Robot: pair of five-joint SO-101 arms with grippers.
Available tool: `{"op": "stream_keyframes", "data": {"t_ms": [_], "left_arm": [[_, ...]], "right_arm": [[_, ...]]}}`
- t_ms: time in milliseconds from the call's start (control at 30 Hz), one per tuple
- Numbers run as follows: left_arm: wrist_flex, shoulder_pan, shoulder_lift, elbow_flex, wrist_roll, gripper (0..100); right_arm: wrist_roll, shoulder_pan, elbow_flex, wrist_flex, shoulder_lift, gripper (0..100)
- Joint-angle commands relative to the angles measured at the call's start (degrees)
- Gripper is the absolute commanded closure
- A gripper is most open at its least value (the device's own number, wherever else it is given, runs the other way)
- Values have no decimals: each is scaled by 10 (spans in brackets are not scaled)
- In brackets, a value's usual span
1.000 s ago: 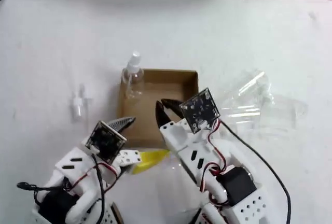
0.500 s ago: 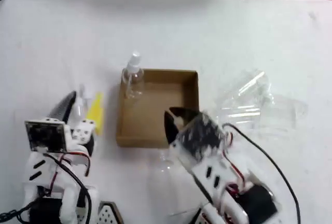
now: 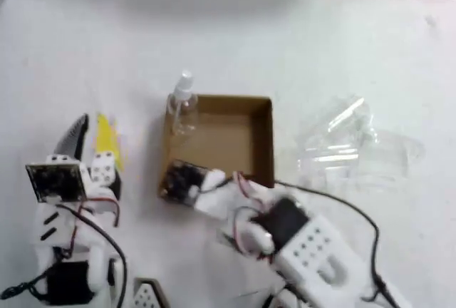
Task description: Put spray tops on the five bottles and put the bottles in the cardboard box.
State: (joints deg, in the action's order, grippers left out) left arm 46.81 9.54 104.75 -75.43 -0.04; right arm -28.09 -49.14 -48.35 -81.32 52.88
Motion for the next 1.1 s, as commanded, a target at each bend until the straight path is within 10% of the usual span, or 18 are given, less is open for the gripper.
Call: {"op": "stream_keyframes", "data": {"t_ms": [0,733,1067], "left_arm": [[-55,43,-2,-30,44,928],[-101,85,0,-66,105,928],[-102,85,0,-67,105,928]], "right_arm": [[14,-7,26,-15,-60,980],[14,-58,-8,-30,-45,974],[86,-43,-20,-30,-45,788]]}}
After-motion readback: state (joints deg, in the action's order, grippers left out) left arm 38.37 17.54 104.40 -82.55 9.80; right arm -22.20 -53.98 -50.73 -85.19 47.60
